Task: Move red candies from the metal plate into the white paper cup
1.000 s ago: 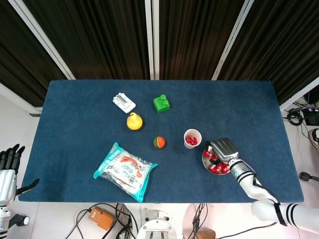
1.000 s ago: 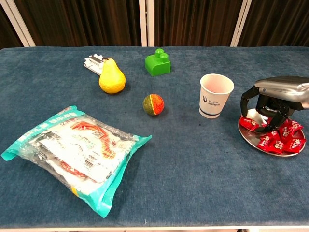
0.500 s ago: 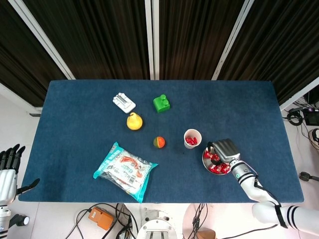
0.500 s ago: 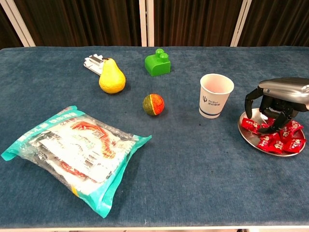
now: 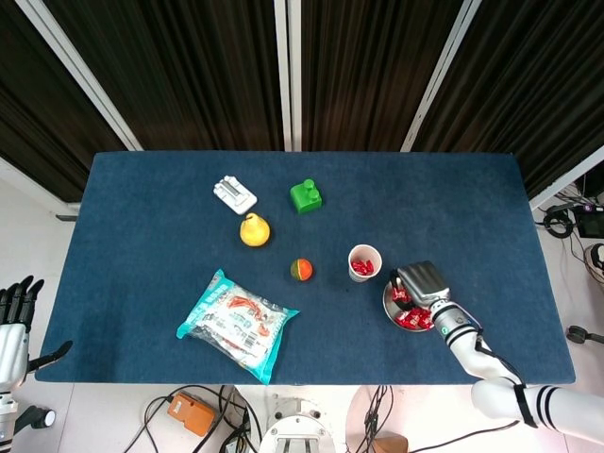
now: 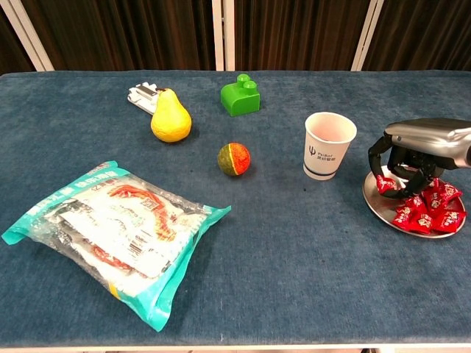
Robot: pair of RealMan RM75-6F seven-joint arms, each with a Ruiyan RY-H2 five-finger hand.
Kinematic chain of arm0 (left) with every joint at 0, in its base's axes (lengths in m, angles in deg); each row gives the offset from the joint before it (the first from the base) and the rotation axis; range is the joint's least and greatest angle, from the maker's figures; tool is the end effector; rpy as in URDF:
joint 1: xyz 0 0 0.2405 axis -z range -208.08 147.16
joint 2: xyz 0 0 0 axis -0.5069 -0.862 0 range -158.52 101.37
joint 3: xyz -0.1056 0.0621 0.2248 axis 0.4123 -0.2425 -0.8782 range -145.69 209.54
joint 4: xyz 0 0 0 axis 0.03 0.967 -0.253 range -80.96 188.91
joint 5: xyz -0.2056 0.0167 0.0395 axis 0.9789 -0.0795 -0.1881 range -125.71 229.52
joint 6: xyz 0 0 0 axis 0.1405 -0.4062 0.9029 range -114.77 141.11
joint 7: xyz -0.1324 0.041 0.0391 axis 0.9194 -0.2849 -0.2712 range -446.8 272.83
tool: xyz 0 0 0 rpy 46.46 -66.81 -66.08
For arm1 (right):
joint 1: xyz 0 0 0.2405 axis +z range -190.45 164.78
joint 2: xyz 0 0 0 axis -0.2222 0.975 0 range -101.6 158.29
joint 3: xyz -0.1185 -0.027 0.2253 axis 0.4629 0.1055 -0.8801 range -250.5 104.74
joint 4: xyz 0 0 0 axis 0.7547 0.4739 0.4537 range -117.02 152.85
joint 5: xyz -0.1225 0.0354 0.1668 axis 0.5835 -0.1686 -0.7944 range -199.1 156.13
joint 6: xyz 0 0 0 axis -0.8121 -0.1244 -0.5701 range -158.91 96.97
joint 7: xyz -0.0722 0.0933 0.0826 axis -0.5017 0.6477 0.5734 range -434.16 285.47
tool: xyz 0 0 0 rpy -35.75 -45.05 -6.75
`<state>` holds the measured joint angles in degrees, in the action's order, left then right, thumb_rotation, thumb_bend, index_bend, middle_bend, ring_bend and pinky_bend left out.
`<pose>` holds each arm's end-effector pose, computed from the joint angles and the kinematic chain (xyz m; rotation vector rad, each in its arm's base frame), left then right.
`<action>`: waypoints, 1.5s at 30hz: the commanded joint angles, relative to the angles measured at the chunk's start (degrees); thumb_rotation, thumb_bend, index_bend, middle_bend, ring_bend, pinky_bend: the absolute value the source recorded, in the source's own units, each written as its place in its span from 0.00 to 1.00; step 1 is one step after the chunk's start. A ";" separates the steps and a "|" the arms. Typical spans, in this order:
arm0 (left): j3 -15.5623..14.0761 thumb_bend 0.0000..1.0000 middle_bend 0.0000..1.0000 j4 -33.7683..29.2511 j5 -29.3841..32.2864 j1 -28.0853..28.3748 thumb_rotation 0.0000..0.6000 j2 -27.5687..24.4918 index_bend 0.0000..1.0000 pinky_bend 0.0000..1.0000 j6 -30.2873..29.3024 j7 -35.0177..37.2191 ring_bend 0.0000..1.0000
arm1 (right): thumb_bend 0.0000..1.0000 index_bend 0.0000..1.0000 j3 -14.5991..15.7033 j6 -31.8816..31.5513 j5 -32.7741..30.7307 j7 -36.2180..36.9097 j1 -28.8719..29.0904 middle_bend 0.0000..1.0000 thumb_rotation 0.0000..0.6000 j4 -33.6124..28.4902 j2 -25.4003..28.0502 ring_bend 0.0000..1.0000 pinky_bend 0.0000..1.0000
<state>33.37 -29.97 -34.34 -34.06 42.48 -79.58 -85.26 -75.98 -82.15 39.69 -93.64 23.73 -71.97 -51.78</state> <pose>-0.3440 0.1272 0.1469 -1.2421 -0.9047 -0.8629 -0.2183 -0.3043 0.0038 1.9026 -1.0785 0.6684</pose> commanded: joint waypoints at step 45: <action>0.42 0.00 0.00 -1.03 -0.15 0.51 1.00 -0.47 0.00 0.00 0.45 -0.88 0.00 | 0.39 0.46 1.81 -8.94 13.03 8.58 -4.18 0.92 1.00 -8.99 12.17 1.00 1.00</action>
<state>33.79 -31.00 -34.50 -33.55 42.01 -79.13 -86.15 -76.55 -89.83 50.34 -85.10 21.53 -80.59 -41.29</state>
